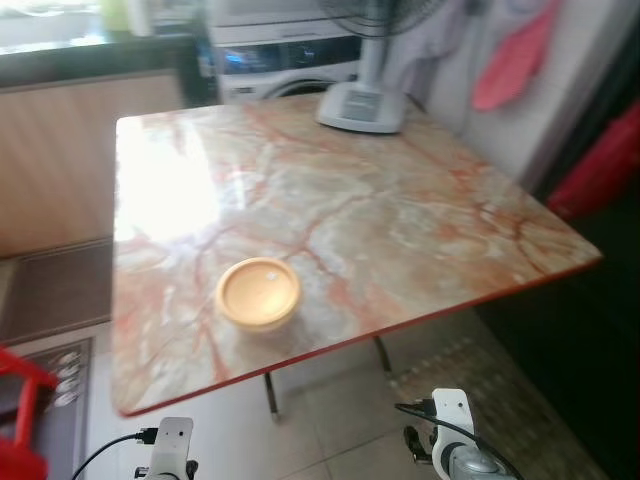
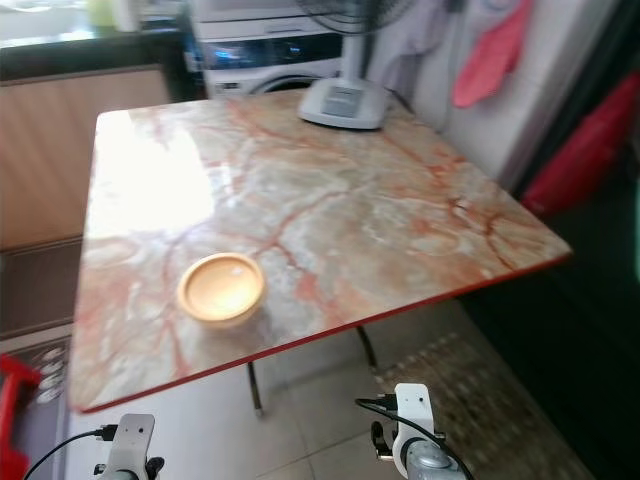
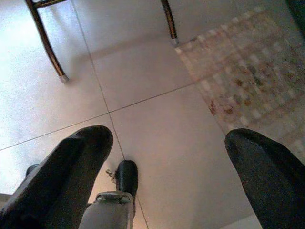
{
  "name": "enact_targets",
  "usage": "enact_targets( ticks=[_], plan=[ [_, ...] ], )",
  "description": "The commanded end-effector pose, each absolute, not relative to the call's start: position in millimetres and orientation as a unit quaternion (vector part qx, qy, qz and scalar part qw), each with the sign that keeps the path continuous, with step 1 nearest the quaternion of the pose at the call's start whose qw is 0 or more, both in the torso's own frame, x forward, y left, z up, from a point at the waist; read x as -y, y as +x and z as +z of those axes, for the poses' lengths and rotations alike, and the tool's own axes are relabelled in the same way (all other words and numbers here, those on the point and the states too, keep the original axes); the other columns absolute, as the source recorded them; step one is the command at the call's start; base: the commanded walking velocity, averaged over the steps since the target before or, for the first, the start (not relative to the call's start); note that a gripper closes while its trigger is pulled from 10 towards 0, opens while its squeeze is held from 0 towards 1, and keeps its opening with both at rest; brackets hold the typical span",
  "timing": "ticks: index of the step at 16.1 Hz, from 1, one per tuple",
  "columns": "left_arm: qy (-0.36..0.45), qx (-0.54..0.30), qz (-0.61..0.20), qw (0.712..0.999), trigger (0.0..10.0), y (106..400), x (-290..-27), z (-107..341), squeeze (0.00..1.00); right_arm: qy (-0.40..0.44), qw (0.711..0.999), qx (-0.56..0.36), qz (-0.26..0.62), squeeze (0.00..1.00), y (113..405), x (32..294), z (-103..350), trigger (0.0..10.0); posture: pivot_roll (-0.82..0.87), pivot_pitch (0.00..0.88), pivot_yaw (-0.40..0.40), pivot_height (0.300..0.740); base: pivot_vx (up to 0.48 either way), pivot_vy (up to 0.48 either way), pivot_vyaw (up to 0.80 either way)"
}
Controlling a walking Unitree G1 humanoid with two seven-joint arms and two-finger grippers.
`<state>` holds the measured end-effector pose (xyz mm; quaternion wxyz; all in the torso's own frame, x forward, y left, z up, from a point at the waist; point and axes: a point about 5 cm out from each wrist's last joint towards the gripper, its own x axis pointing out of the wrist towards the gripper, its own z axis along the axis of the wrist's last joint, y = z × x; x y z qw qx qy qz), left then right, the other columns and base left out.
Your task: Restocking fridge
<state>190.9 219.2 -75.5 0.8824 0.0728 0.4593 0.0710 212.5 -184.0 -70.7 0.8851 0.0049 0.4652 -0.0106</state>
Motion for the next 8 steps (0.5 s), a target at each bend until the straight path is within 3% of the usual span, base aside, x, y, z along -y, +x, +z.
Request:
enact_targets(
  ticks=[1,8],
  plan=[
    [0.072,-0.471,0.070,0.876,10.0,185.9,-220.3,-78.0,0.00,0.001,0.883,-0.470,-0.007,0.00,212.5,183.8,-70.8,10.0,0.09,0.000,-0.035,0.740,0.000,0.000,-0.78],
    [0.072,-0.471,0.057,0.878,10.0,185.4,-221.0,-78.0,0.00,-0.010,0.880,-0.475,0.007,0.00,211.5,182.2,-71.6,10.0,0.08,0.000,-0.024,0.740,0.000,0.000,-0.78]
  ],
)
